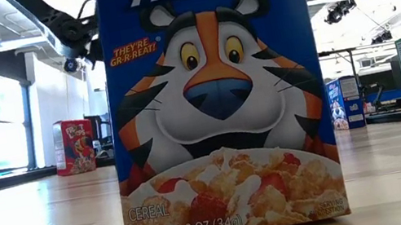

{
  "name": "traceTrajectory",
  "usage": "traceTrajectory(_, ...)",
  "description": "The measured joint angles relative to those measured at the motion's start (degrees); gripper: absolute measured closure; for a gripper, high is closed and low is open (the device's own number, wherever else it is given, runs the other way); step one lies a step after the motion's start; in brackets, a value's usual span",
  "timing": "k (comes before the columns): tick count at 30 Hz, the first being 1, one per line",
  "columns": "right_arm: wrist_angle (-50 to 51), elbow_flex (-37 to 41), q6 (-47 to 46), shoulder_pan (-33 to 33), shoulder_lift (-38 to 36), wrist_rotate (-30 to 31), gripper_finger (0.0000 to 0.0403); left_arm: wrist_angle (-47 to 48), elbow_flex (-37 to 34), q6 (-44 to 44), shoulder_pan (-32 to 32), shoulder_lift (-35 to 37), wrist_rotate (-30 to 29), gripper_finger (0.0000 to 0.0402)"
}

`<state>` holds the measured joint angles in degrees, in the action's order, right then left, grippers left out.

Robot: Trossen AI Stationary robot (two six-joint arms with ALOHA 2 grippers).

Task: Stack cereal on shelf
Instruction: Put the right green cereal box on the shelf in front of the other green cereal box

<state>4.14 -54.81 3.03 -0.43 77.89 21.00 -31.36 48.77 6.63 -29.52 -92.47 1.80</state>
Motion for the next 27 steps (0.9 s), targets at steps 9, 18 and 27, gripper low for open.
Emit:
traceTrajectory(9, -4.8, -0.3, 2.4, -15.8, 2.9, -3.7, 0.0403, -6.1, -9.8, -1.7, 5.8, 8.9, 0.5, 0.0394)
traceTrajectory(18, -12.6, -0.3, 3.4, -23.4, 9.3, -6.6, 0.0403, -5.8, -13.6, -3.2, 8.0, 16.1, 0.5, 0.0394)
traceTrajectory(27, -16.0, -0.3, 2.9, -26.4, 11.9, -6.4, 0.0403, -5.6, -14.3, -3.7, 8.0, 16.7, 0.3, 0.0394)
